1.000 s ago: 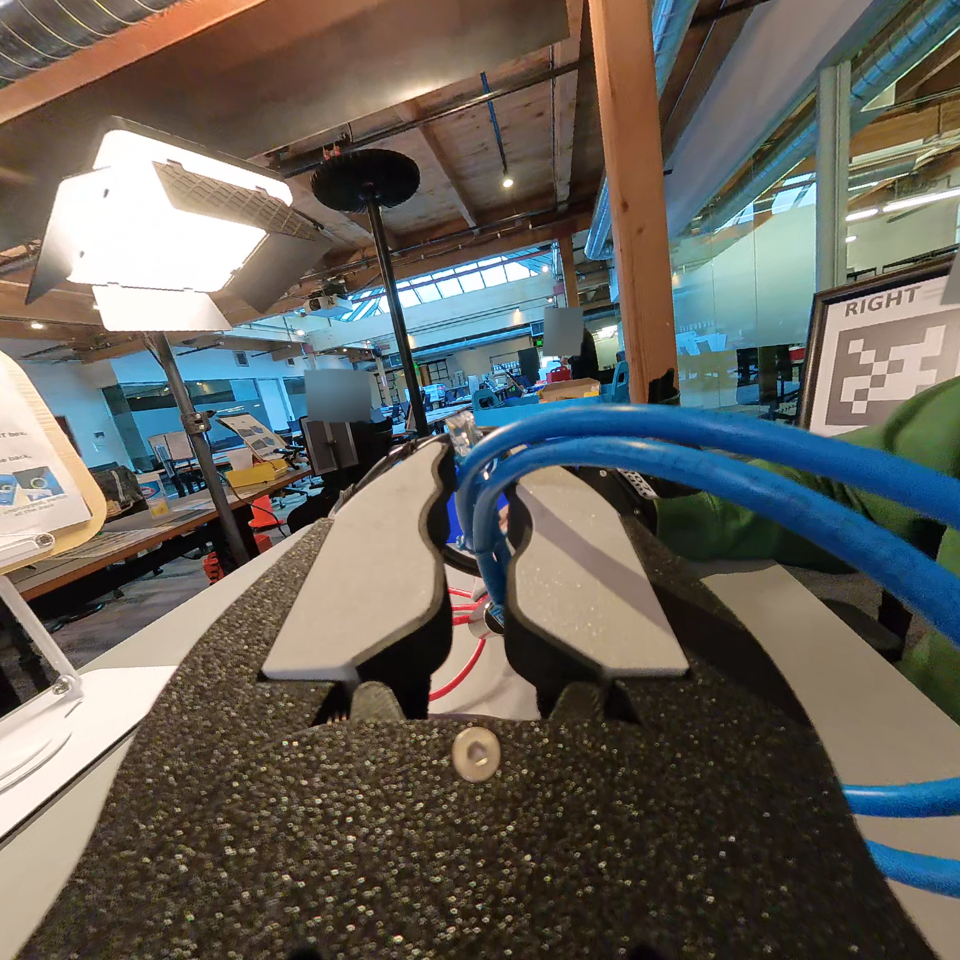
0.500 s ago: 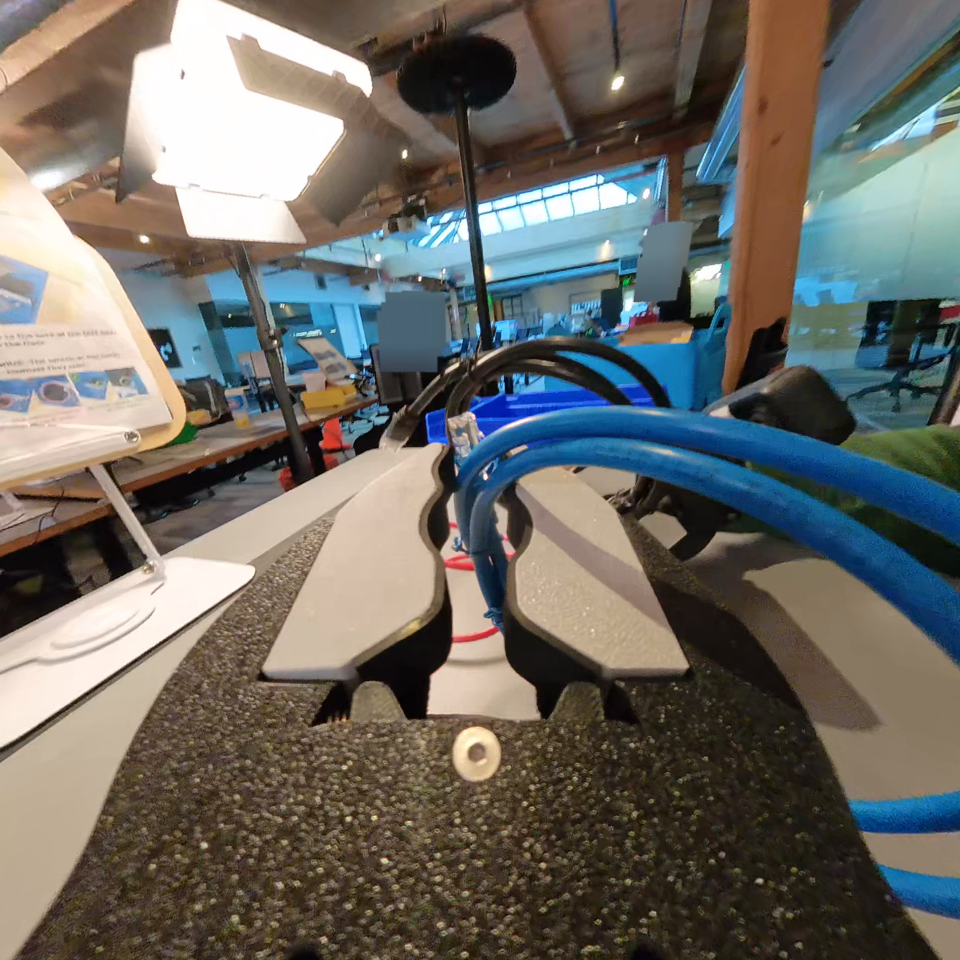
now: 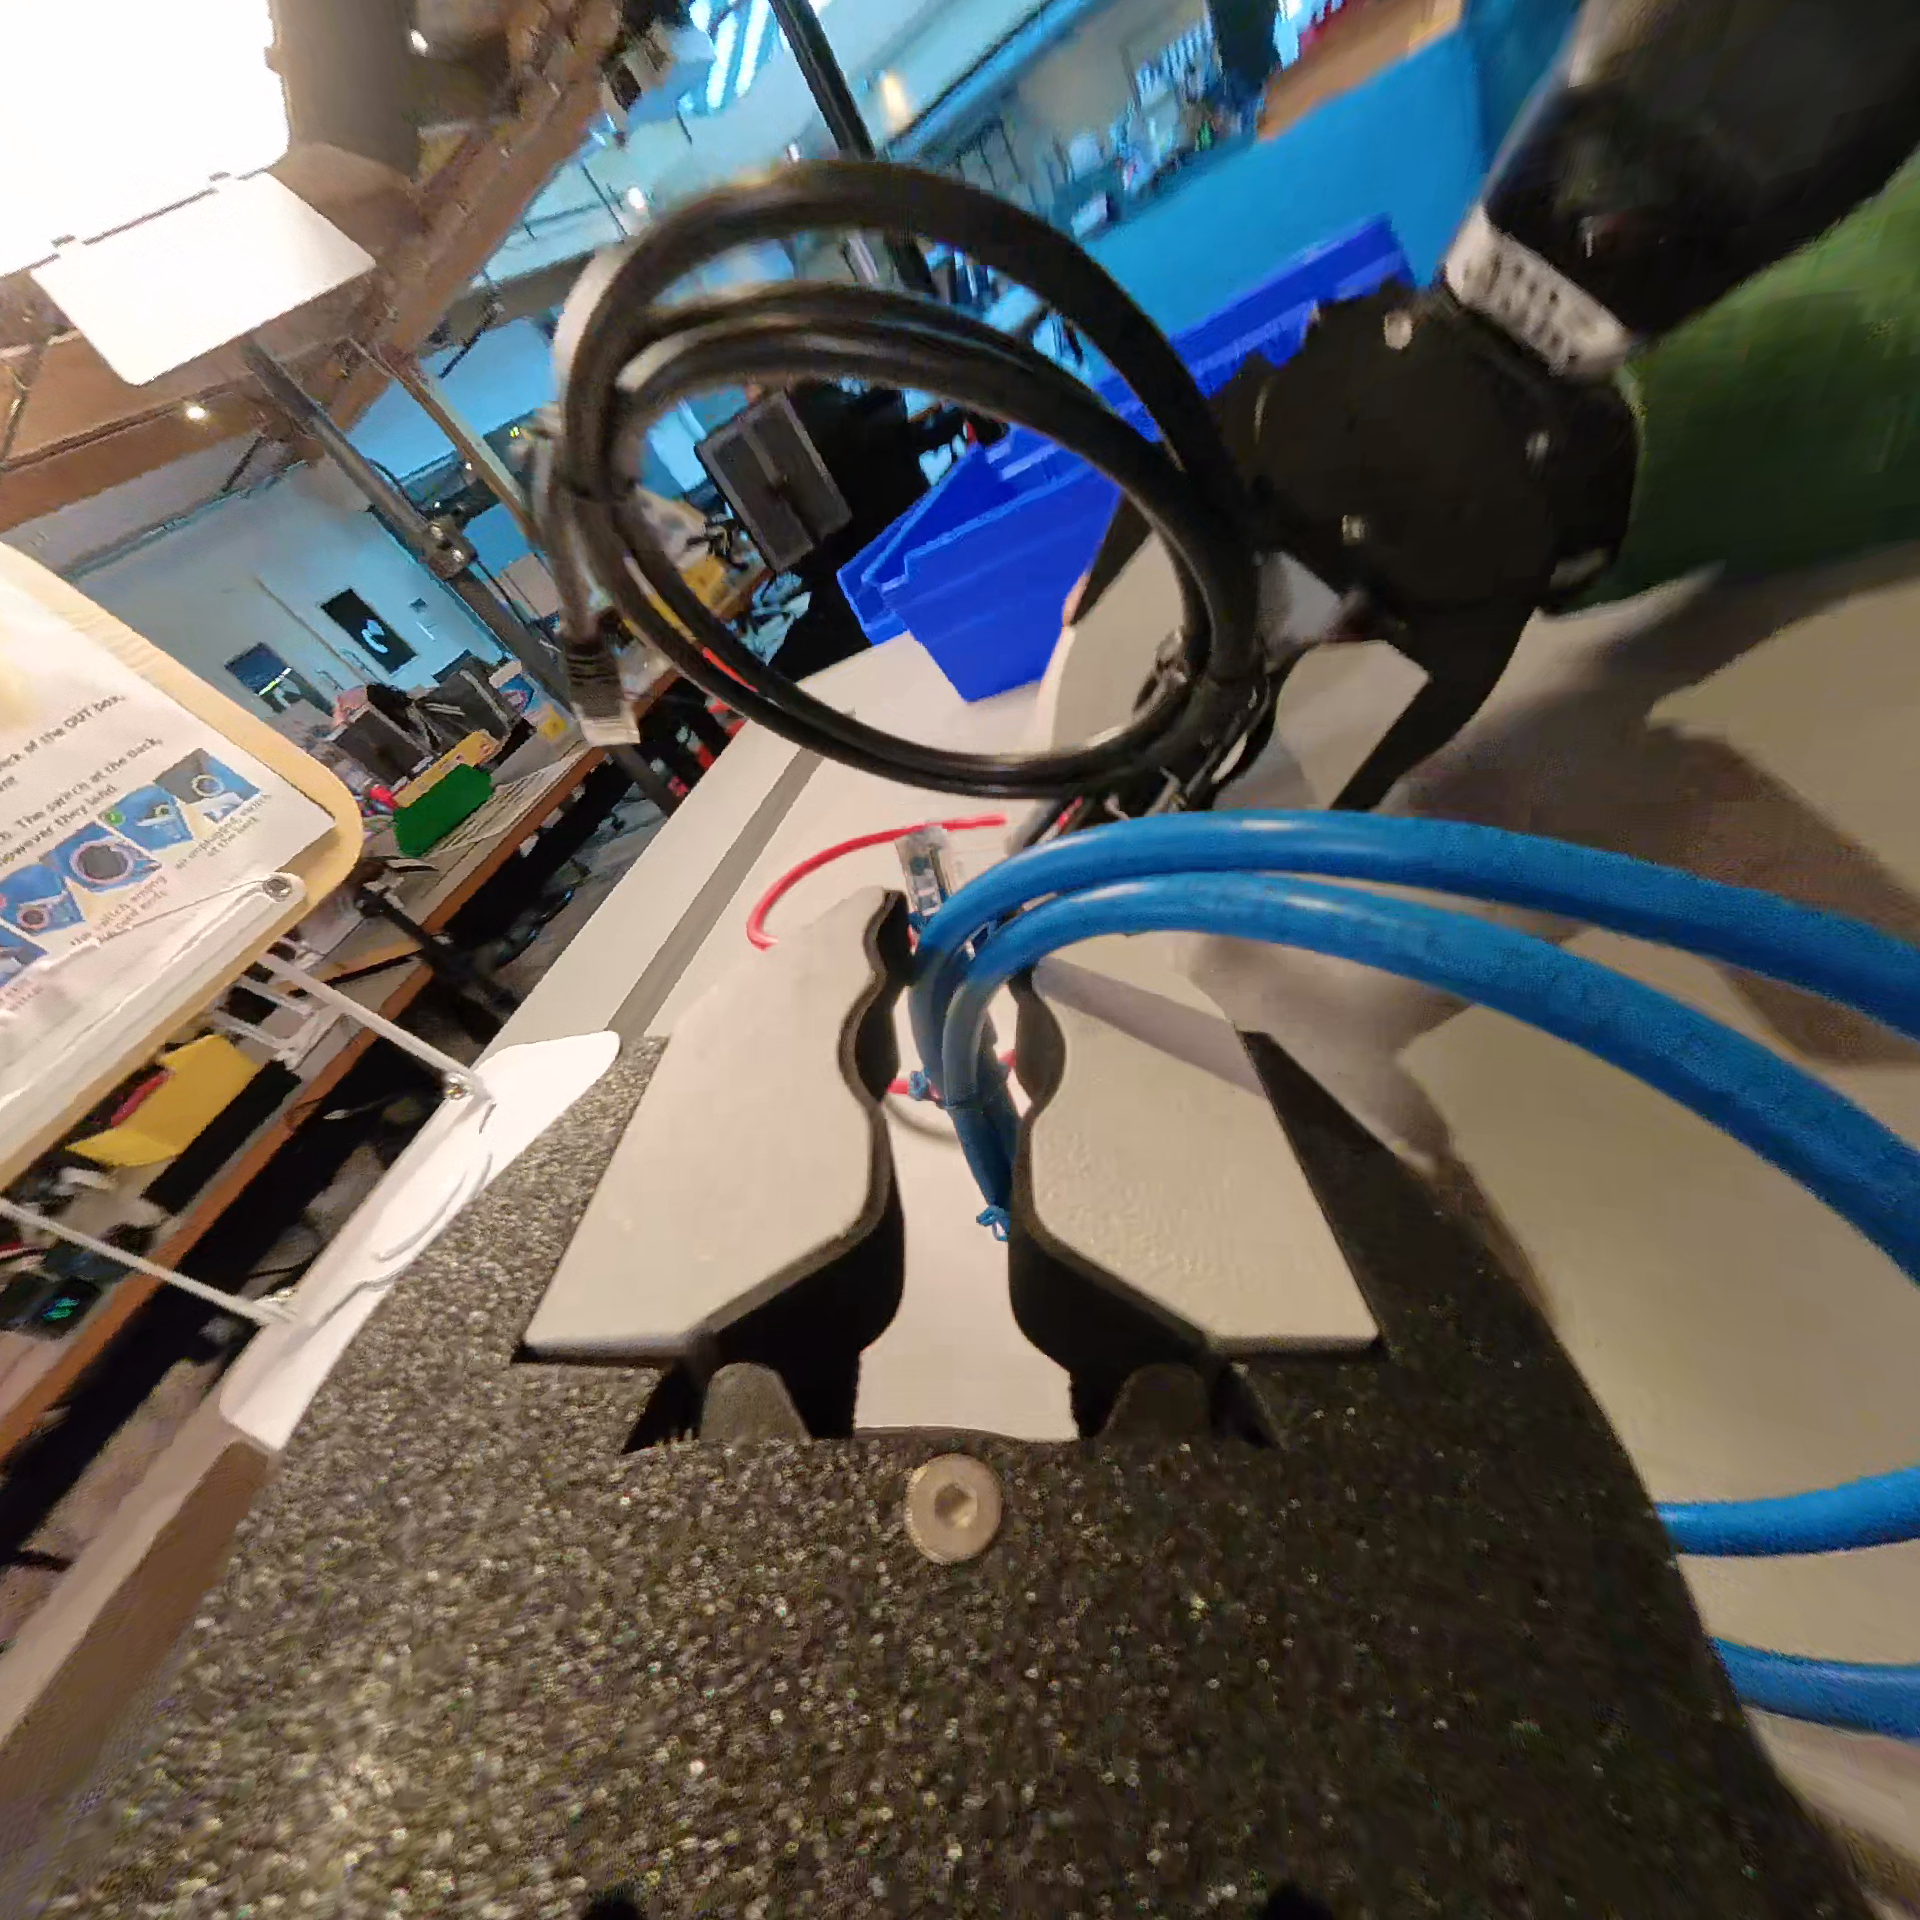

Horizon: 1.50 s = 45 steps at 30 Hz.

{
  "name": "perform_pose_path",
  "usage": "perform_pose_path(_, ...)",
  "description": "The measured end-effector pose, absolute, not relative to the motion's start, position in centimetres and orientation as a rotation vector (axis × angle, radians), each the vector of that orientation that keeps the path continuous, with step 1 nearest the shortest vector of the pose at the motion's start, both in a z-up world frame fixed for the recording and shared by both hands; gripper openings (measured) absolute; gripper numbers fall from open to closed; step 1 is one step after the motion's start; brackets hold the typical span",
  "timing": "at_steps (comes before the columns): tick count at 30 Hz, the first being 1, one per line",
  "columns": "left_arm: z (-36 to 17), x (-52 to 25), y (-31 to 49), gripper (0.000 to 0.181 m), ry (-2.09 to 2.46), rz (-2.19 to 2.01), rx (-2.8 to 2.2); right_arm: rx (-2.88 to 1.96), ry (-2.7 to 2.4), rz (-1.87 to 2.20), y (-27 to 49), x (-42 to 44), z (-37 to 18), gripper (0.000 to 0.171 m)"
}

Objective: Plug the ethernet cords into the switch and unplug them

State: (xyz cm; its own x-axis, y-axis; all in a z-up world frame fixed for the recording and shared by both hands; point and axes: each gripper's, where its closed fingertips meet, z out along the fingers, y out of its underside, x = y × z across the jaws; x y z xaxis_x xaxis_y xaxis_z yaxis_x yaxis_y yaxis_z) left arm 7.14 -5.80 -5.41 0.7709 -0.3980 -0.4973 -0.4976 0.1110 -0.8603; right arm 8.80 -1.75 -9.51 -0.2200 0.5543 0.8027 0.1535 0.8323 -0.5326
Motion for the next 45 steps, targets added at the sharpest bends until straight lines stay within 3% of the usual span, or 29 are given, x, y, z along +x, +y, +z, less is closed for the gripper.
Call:
perform_pose_path(13,-8.5,5.0,-4.5,0.019,0.812,0.349,-1.686,-0.544,-1.768,0.418,-1.6,8.9,-9.3,0.029)
perform_pose_path(21,-3.6,4.7,-5.3,0.019,0.567,0.134,-1.448,-0.567,-1.746,0.419,-1.1,9.0,-8.9,0.029)
perform_pose_path(31,-7.2,1.8,-5.0,0.017,0.537,0.114,-1.618,-0.563,-1.75,0.413,-1.2,9.1,-9.0,0.029)
perform_pose_path(37,-11.0,-1.2,-7.6,0.026,0.68,0.283,-1.825,-0.565,-1.751,0.417,-1.2,9.1,-9.0,0.029)
perform_pose_path(45,-11.9,-3.2,-11.1,0.03,0.66,0.32,-2.005,-0.56,-1.756,0.415,-1.3,9.1,-9.2,0.029)
